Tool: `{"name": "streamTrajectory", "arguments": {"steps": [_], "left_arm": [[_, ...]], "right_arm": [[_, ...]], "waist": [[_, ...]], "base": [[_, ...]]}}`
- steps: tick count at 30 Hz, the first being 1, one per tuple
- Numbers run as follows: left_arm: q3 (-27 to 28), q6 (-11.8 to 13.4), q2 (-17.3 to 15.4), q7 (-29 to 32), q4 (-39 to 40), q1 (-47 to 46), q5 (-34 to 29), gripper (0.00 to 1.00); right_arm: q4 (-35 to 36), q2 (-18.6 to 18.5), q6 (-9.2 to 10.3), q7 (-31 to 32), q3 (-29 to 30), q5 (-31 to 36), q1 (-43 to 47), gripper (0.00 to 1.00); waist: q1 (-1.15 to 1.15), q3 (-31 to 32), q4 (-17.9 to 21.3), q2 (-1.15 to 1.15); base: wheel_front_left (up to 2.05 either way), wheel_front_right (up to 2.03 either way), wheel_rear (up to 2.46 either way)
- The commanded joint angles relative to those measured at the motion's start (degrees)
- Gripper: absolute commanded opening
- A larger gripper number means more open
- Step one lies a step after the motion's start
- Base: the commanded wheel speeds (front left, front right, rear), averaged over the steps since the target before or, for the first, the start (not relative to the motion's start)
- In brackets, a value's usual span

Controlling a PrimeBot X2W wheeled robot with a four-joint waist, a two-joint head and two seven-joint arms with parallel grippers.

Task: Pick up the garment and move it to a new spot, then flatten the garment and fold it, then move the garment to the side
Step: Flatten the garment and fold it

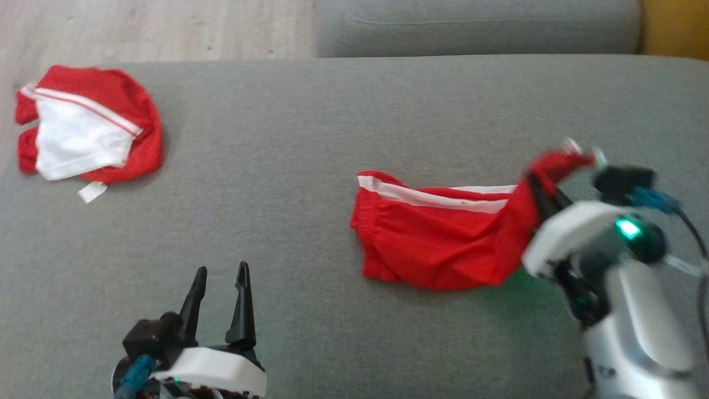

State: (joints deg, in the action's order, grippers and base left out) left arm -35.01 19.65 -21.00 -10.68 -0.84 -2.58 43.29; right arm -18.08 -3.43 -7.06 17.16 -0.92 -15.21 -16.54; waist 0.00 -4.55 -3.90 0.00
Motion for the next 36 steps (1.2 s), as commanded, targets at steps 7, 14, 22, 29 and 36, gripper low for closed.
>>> {"name": "streamTrajectory", "arguments": {"steps": [7,14,22,29,36], "left_arm": [[1.80,-0.06,0.05,-0.74,1.10,-3.36,-0.35,1.00],[2.04,-0.06,0.24,-1.25,0.82,-3.03,-0.09,1.00],[2.32,0.04,0.18,-1.69,0.57,-2.32,0.18,1.00],[1.49,-0.20,0.21,-1.43,0.58,-2.37,-0.02,1.00],[0.07,-0.34,0.64,-1.05,0.55,-1.90,-0.23,1.00]], "right_arm": [[1.57,0.54,-0.43,0.38,-16.38,-6.16,-6.78,0.00],[-3.38,0.55,-0.43,1.85,-26.59,-5.09,-5.16,0.00],[-3.51,0.55,-0.43,2.02,-28.52,-3.54,-3.10,0.34],[0.14,0.55,-0.43,-0.51,-29.85,-4.86,-0.90,1.00],[5.41,0.55,-0.43,-5.22,-25.44,-3.85,2.44,1.00]], "waist": [[0.00,0.23,-4.26,0.00],[0.00,-0.04,-6.53,0.00],[0.00,0.31,-6.02,0.00],[0.00,1.01,-4.65,0.00],[0.00,2.01,-3.87,0.00]], "base": [[0.00,0.00,0.00],[0.00,0.00,0.00],[0.00,0.00,0.00],[0.00,0.00,0.00],[0.00,0.00,0.00]]}}
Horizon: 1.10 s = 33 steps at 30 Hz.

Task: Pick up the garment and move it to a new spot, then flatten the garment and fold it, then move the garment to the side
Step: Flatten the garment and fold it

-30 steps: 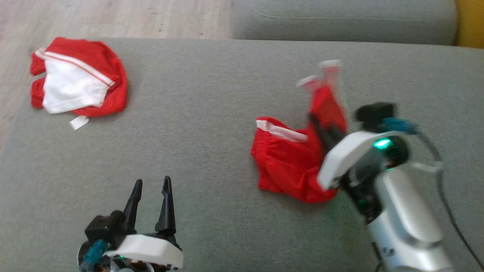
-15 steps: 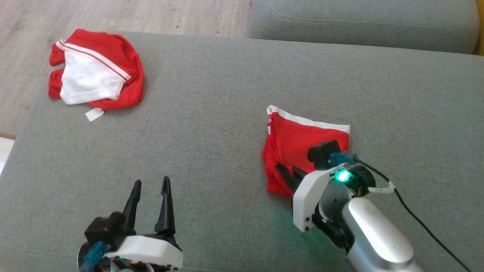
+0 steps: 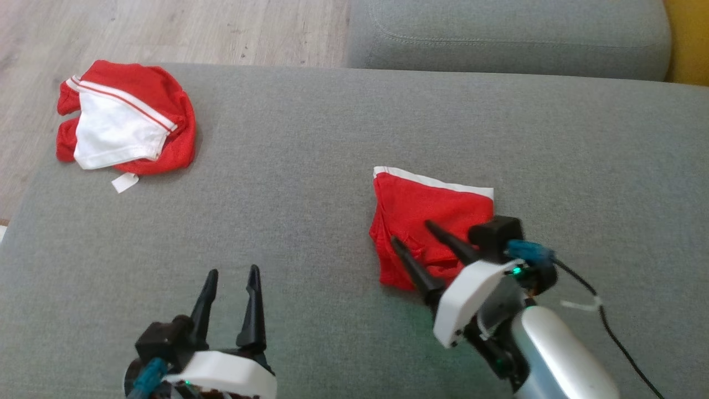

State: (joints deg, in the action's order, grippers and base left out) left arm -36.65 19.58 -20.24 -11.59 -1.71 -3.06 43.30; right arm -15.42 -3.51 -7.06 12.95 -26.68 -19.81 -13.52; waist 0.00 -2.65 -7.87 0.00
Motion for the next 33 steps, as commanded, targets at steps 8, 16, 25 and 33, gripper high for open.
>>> {"name": "streamTrajectory", "arguments": {"steps": [8,16,25,33], "left_arm": [[0.86,-0.52,0.19,0.01,1.45,-1.63,-0.41,1.00],[0.56,-0.74,0.42,0.04,1.04,-2.64,-0.61,1.00],[0.77,-0.71,0.38,-0.23,0.70,-2.95,-0.50,1.00],[1.32,-0.41,0.20,-0.59,0.77,-2.89,-0.30,1.00]], "right_arm": [[3.36,0.18,-0.43,-5.17,8.42,7.94,-0.78,1.00],[-6.23,-4.00,-0.43,-8.62,6.25,13.53,-4.90,0.00],[-14.68,-3.28,-0.43,-12.67,-4.64,12.67,-6.78,0.00],[-17.20,-2.64,-0.43,-13.90,-14.82,9.34,-7.04,0.00]], "waist": [[0.00,-0.41,-0.40,0.00],[0.00,-2.30,-3.22,0.00],[0.00,-3.19,-5.43,0.00],[0.00,-3.31,-4.85,0.00]], "base": [[0.00,0.00,0.00],[0.00,0.00,0.00],[0.00,0.00,0.00],[0.00,0.00,0.00]]}}
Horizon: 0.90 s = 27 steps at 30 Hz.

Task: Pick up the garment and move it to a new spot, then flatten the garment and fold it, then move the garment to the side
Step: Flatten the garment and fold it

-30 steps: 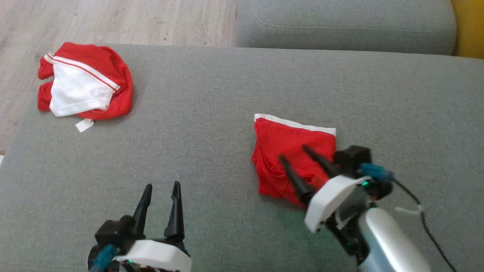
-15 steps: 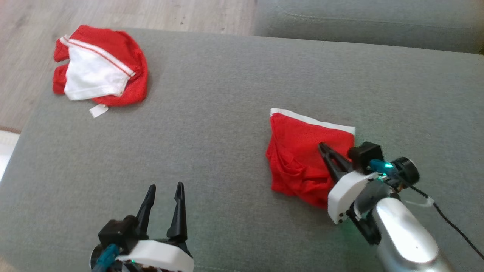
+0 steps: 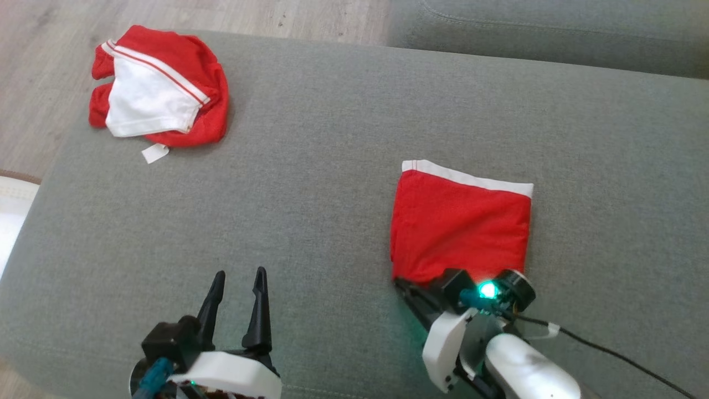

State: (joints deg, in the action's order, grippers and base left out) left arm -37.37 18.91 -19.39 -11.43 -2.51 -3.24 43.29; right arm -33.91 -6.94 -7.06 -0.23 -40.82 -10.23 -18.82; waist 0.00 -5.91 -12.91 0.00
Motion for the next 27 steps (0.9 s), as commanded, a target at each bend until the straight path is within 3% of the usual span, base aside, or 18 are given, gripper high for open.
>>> {"name": "streamTrajectory", "arguments": {"steps": [1,6,10,11,12,14,20,27], "left_arm": [[2.08,0.28,-0.64,-0.78,1.56,-2.74,-0.27,1.00],[2.24,0.33,-0.57,-0.96,1.39,-2.99,-0.23,1.00],[2.92,0.39,-0.94,-1.27,0.99,-2.66,0.05,1.00],[2.92,0.39,-0.94,-1.27,0.99,-2.66,0.05,1.00],[3.17,0.44,-1.10,-1.36,0.88,-2.50,0.14,1.00],[3.75,0.58,-1.52,-1.56,0.71,-2.17,0.25,1.00],[4.20,0.39,-2.62,-1.89,0.55,-1.66,-0.03,1.00],[3.86,-0.04,-2.09,-2.23,0.16,-1.50,-0.18,1.00]], "right_arm": [[0.72,0.82,-0.43,-0.99,-1.22,-0.42,-2.12,0.00],[-0.92,1.36,-0.43,-4.41,-2.07,-1.00,-4.06,0.00],[0.03,1.23,-0.43,-7.47,-1.90,0.31,-4.63,0.55],[0.03,1.23,-0.43,-7.47,-1.90,0.31,-4.63,0.55],[0.64,1.36,-0.43,-8.11,-1.60,0.13,-4.44,0.75],[2.06,1.53,-0.43,-8.98,-0.79,-0.05,-3.94,0.99],[7.91,1.92,-0.43,-9.86,4.73,-0.24,-0.58,1.00],[15.81,2.97,-0.43,-8.68,17.07,2.20,6.66,1.00]], "waist": [[0.00,-0.09,0.39,0.00],[0.00,0.00,1.51,0.00],[0.00,1.14,2.64,0.00],[0.00,1.14,2.64,0.00],[0.00,1.55,2.93,0.00],[0.00,2.47,3.59,0.00],[0.00,5.21,5.56,0.00],[0.00,7.45,7.55,0.00]], "base": [[0.00,0.00,0.00],[0.00,0.00,0.00],[0.00,0.00,0.00],[0.00,0.00,0.00],[0.00,0.00,0.00],[0.00,0.00,0.00],[0.00,0.00,0.00],[0.00,0.00,0.00]]}}
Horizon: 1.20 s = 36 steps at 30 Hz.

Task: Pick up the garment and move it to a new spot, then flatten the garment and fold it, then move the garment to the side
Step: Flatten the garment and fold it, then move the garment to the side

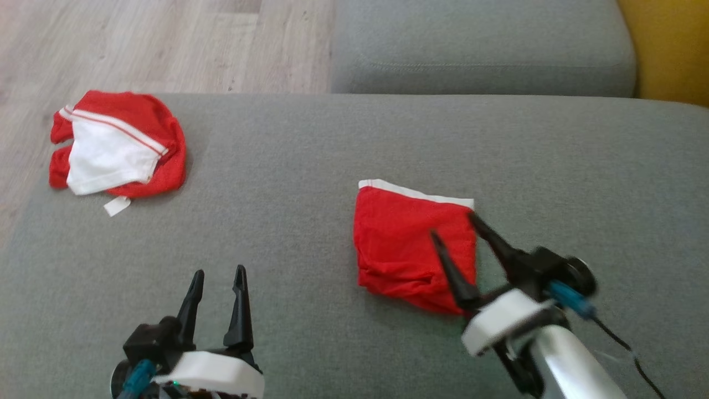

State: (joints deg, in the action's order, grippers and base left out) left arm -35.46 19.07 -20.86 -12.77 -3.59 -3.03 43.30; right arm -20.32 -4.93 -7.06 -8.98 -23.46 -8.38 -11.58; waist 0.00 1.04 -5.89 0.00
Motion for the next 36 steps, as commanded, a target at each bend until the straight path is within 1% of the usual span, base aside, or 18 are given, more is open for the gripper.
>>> {"name": "streamTrajectory", "arguments": {"steps": [1,6,10,13,20,36], "left_arm": [[2.01,-0.28,-0.44,-1.01,1.02,-1.64,-0.20,1.00],[2.30,-0.94,0.40,-1.60,-0.21,-0.69,-0.58,1.00],[2.87,-1.63,0.78,-1.95,-0.88,0.36,-1.40,1.00],[3.27,-1.71,0.42,-2.08,-1.58,1.30,-2.63,1.00],[5.15,-1.98,0.19,-2.20,-2.18,3.68,-4.22,1.00],[6.85,-2.75,1.14,-2.22,-1.68,4.67,-6.70,1.00]], "right_arm": [[3.27,1.17,-0.43,0.29,1.64,0.67,0.75,1.00],[7.97,1.93,-0.43,1.20,10.21,1.94,7.11,1.00],[10.74,2.02,-0.43,1.71,13.77,0.59,10.84,1.00],[12.04,2.03,-0.43,1.96,15.50,-0.04,12.76,1.00],[13.06,2.04,-0.43,2.52,17.34,-1.42,15.38,1.00],[12.15,2.05,-0.43,3.65,17.59,-1.90,15.79,1.00]], "waist": [[0.00,0.74,0.77,0.00],[0.00,1.63,1.67,0.00],[0.00,2.12,1.98,0.00],[0.00,2.44,2.10,0.00],[0.00,2.76,2.04,0.00],[0.00,2.63,1.46,0.00]], "base": [[0.00,0.00,0.00],[0.00,0.00,0.00],[0.00,0.00,0.00],[0.00,0.00,0.00],[0.00,0.00,0.00],[0.00,0.00,0.00]]}}
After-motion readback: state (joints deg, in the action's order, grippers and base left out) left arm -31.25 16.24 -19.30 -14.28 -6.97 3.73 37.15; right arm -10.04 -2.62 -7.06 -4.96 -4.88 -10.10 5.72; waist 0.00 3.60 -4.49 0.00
